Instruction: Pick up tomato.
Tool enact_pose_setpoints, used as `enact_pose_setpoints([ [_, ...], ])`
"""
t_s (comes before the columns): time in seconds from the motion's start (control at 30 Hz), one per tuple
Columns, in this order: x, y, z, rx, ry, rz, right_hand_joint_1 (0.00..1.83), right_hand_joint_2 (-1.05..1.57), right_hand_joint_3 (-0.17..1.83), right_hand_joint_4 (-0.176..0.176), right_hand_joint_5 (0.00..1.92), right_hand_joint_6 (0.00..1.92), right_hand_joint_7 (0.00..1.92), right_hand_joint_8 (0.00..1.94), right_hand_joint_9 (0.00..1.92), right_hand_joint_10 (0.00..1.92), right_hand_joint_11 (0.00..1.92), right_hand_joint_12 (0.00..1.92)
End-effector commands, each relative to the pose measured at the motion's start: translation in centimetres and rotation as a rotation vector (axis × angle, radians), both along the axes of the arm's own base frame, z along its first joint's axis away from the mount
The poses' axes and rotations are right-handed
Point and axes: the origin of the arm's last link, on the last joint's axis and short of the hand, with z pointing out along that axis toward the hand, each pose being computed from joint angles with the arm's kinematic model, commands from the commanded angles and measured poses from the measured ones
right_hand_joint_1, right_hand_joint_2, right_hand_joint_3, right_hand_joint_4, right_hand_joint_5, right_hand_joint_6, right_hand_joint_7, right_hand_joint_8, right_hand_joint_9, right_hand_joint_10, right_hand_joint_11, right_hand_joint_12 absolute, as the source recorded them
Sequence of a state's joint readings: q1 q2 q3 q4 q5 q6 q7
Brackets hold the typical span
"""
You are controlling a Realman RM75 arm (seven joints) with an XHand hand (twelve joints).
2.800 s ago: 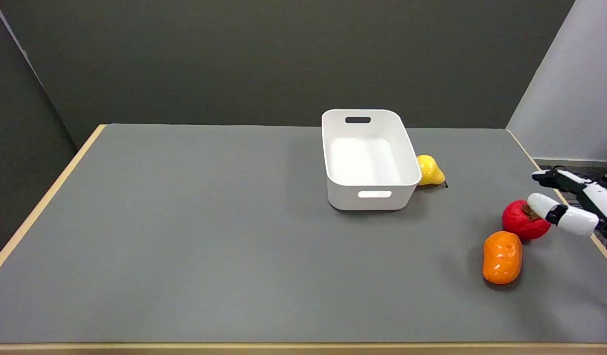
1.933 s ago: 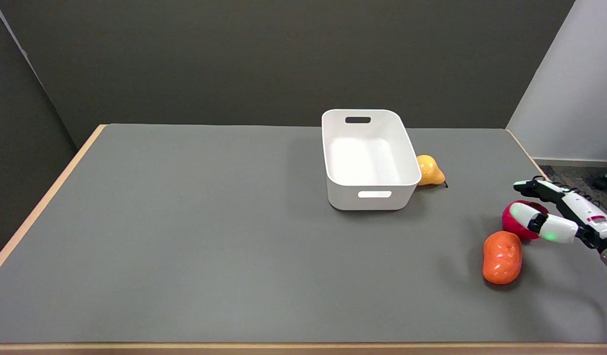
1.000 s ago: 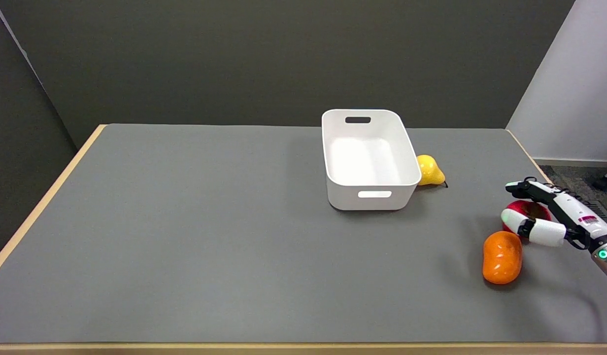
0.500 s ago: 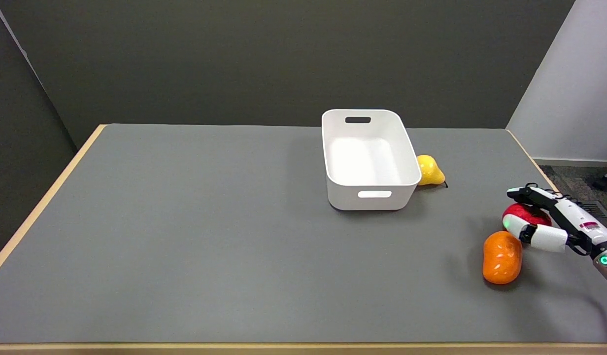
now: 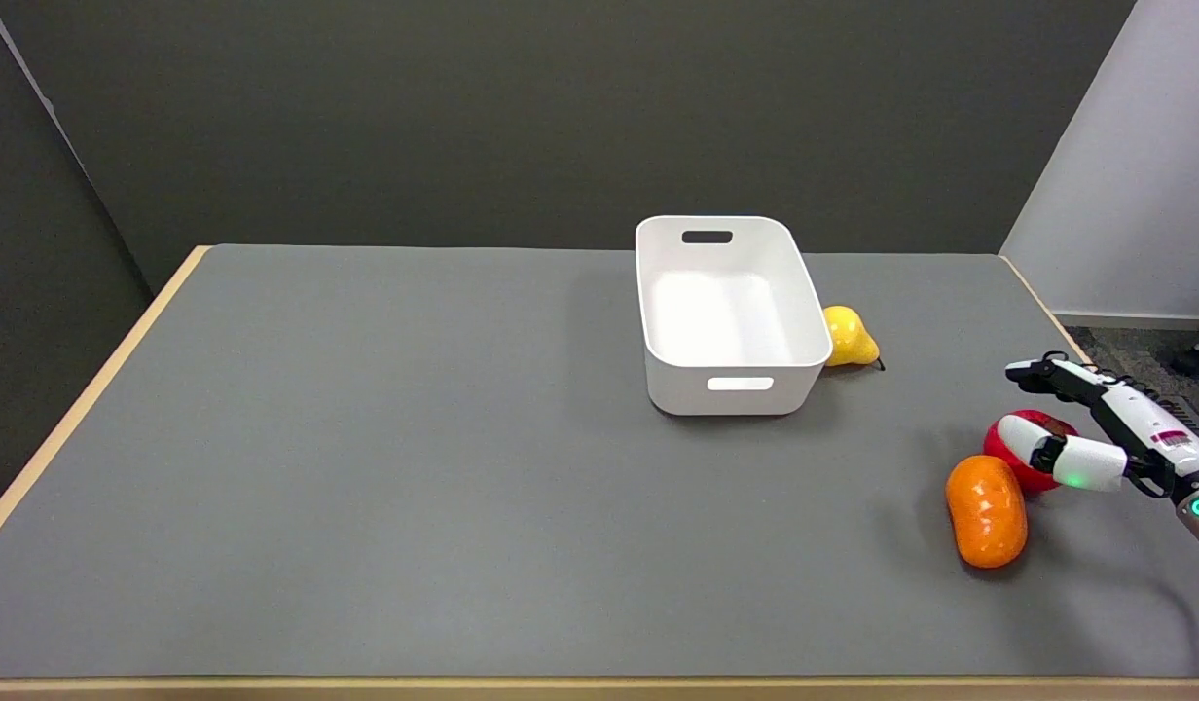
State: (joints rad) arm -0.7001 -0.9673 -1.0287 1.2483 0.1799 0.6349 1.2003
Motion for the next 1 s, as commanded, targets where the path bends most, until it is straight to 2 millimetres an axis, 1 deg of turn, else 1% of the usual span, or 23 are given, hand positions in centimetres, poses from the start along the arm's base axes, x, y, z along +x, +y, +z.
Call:
enact_pose_setpoints([
  [0.03,0.5,-0.3,0.0,0.015,0.018,0.017,0.48,0.58,0.94,0.036,0.29,0.58,0.35,0.48,0.14,0.75,0.0,1.08],
  [0.27,0.0,0.7,0.0,-0.001,0.011,-0.001,0.48,0.58,0.95,0.038,0.29,0.58,0.35,0.49,0.14,0.74,0.0,1.07],
  [0.4,-0.7,1.7,0.5,-0.031,0.0,-0.026,0.47,0.58,0.95,0.038,0.29,0.58,0.35,0.49,0.14,0.74,0.0,1.07],
  [0.57,-1.1,2.4,0.8,-0.051,-0.007,-0.043,0.47,0.58,0.94,0.038,0.29,0.58,0.34,0.49,0.14,0.74,0.0,1.06],
  [0.8,-1.7,2.7,0.8,-0.055,-0.015,-0.058,0.46,0.58,0.94,0.037,0.29,0.58,0.34,0.49,0.13,0.74,0.0,1.05],
  [1.0,-1.6,2.4,0.9,-0.052,-0.013,-0.054,0.45,0.58,0.94,0.037,0.28,0.58,0.34,0.49,0.13,0.74,0.0,1.05],
])
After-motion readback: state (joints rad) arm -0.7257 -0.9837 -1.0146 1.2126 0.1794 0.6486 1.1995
